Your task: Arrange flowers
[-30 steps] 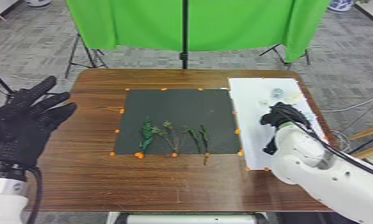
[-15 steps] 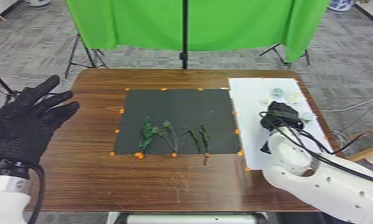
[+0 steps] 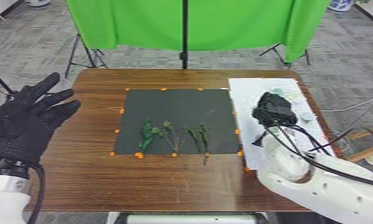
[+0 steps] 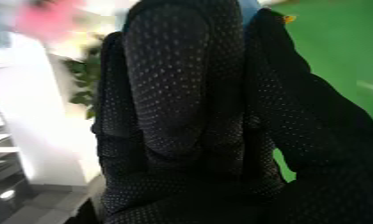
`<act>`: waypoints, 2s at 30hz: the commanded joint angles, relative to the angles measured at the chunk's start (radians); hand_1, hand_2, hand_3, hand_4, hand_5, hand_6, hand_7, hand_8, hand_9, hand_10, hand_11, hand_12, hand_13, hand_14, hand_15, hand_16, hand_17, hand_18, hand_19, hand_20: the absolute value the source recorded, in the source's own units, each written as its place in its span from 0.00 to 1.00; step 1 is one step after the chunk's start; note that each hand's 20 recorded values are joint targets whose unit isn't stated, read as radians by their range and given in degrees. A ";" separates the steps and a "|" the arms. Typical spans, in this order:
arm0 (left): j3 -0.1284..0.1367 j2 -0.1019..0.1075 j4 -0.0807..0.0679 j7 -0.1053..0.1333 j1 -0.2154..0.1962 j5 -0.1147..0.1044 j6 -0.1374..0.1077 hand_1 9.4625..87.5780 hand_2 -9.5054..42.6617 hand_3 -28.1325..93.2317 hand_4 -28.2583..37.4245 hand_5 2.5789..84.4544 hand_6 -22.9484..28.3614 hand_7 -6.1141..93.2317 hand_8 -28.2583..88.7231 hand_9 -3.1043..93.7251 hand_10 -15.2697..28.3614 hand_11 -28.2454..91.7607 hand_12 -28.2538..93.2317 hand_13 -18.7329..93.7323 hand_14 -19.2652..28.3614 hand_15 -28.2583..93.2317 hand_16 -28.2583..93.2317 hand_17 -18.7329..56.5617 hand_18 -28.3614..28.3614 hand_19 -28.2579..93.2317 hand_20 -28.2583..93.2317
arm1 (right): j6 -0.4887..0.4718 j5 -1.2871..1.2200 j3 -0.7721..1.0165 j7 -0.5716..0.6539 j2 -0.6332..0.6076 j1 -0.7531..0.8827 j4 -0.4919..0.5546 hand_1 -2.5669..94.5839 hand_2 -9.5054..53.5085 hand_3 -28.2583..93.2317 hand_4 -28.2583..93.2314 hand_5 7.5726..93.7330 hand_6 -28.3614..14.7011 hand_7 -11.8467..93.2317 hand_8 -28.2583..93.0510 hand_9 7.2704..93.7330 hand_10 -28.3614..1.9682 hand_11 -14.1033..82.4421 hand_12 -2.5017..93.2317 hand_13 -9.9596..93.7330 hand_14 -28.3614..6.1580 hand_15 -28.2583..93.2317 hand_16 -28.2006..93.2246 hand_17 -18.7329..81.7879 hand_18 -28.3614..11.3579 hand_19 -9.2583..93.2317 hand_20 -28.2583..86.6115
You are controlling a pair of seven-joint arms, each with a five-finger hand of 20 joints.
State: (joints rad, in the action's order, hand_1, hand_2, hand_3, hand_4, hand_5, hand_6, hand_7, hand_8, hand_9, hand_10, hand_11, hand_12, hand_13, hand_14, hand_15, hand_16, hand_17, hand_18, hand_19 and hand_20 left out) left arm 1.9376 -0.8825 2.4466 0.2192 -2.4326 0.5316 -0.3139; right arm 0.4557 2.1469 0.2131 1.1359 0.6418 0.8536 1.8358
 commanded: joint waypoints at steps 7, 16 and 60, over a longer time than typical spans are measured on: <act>0.011 0.029 0.004 0.006 0.032 0.015 -0.011 0.11 0.34 0.85 0.00 0.33 0.58 0.20 0.16 0.33 0.79 0.47 0.32 0.38 0.98 0.73 0.13 0.14 0.95 0.73 0.37 | -0.008 -0.082 -0.146 -0.209 0.337 -0.259 -0.014 0.56 0.00 0.84 0.00 0.90 0.69 0.32 0.29 1.00 0.75 0.35 0.32 0.96 0.75 0.65 0.40 0.63 0.29 1.00 0.15; 0.021 0.085 0.003 0.077 0.061 0.006 -0.001 0.10 0.33 0.85 0.00 0.34 0.59 0.20 0.16 0.32 0.78 0.47 0.31 0.37 0.94 0.74 0.12 0.16 0.93 0.74 0.39 | -0.005 -0.180 -0.290 -0.274 0.531 -0.379 -0.117 0.55 0.00 0.83 0.00 0.90 0.71 0.32 0.29 1.00 0.75 0.37 0.32 0.96 0.75 0.66 0.40 0.62 0.30 1.00 0.17; -0.079 0.254 -0.058 0.229 0.237 -0.044 0.019 0.13 0.39 0.82 0.00 0.34 0.63 0.18 0.17 0.35 0.82 0.48 0.34 0.46 0.85 0.74 0.15 0.25 0.99 0.80 0.40 | 0.075 -0.350 -0.704 -0.140 0.788 -0.704 -0.245 0.53 0.00 0.79 0.00 0.85 0.69 0.27 0.24 1.00 0.67 0.50 0.23 0.95 0.73 0.71 0.40 0.58 0.26 1.00 0.22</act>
State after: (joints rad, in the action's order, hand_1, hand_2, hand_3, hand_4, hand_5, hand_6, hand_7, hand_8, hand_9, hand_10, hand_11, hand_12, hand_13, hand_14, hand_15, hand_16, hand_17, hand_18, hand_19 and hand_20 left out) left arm 1.8670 -0.6415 2.3997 0.4441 -2.2010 0.4970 -0.3053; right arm 0.5114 1.8044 -0.4918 0.9797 1.4118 0.1921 1.5958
